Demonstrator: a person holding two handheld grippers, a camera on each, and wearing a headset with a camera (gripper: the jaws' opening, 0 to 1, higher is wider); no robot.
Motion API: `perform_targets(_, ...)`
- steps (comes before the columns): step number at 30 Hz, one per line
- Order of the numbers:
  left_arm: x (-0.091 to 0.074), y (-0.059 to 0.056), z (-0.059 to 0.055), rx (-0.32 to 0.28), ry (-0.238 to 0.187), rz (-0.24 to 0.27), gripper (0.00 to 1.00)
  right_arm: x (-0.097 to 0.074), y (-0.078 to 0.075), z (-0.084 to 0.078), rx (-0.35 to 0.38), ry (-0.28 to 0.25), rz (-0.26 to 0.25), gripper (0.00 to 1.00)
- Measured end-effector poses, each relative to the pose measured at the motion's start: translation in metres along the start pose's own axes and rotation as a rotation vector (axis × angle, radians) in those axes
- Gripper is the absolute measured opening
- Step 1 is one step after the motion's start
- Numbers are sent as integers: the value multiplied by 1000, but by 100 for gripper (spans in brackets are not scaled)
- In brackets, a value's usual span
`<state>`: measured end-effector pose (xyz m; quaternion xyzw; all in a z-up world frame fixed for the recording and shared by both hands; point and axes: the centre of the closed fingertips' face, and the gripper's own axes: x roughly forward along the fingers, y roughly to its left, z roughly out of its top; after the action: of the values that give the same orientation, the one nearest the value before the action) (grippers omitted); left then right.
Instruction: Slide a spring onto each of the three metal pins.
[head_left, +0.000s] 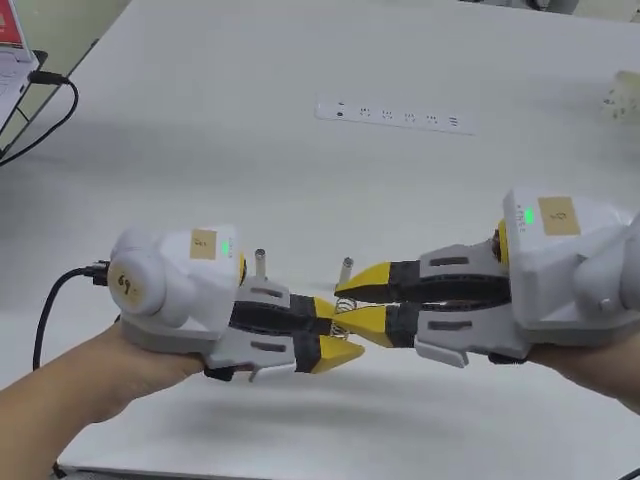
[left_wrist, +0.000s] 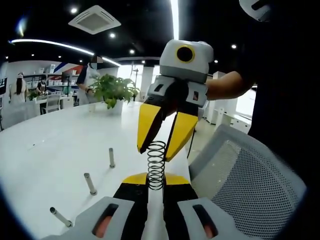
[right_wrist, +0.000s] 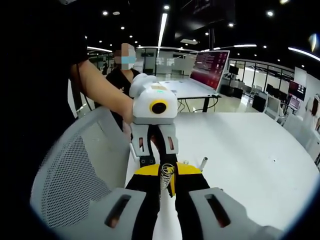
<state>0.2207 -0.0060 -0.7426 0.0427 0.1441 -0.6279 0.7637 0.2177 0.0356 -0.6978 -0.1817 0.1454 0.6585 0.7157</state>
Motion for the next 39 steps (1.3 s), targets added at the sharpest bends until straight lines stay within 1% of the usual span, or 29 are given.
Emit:
perform_targets(6,-1,1,0,-8,0,8,3,1,-1,0,-6,11,-5,7)
perform_targets(13,0,0,1,-12,-4,10,3,1,-1,2,-21,23,-7,7)
perform_targets(14,0,-1,2,-22,-8,7,4,1,-1,2,-23,23,-9,7)
perform_targets(18,0,0,4,-30,-16,16,8,1,-2,4,-24,22,-12,7)
perform_targets(20,0,1,4,-32,-16,17,8,2,-2,3,-34,30,-15,7)
perform_targets(25,-1,4,4,-45,-18,35,15,2,-2,3,-43,35,-16,7)
perform_targets(27,-3,7,0,-60,-3,54,17,2,-3,2,-42,37,-21,7)
perform_targets(29,-5,9,-1,-61,-4,62,19,2,-4,2,-42,36,-24,7)
perform_targets(32,-12,13,-2,-74,-13,88,25,1,-7,3,-41,33,-32,7)
perform_targets(34,-18,16,-3,-71,-8,111,27,0,-9,2,-42,35,-38,7)
perform_targets(36,-22,18,-5,-81,-2,120,28,0,-10,2,-41,37,-41,7)
perform_targets(37,-26,20,-6,-73,1,134,30,0,-11,1,-41,38,-44,7)
perform_targets(39,-31,23,-9,-76,13,152,34,0,-12,2,-41,36,-47,7)
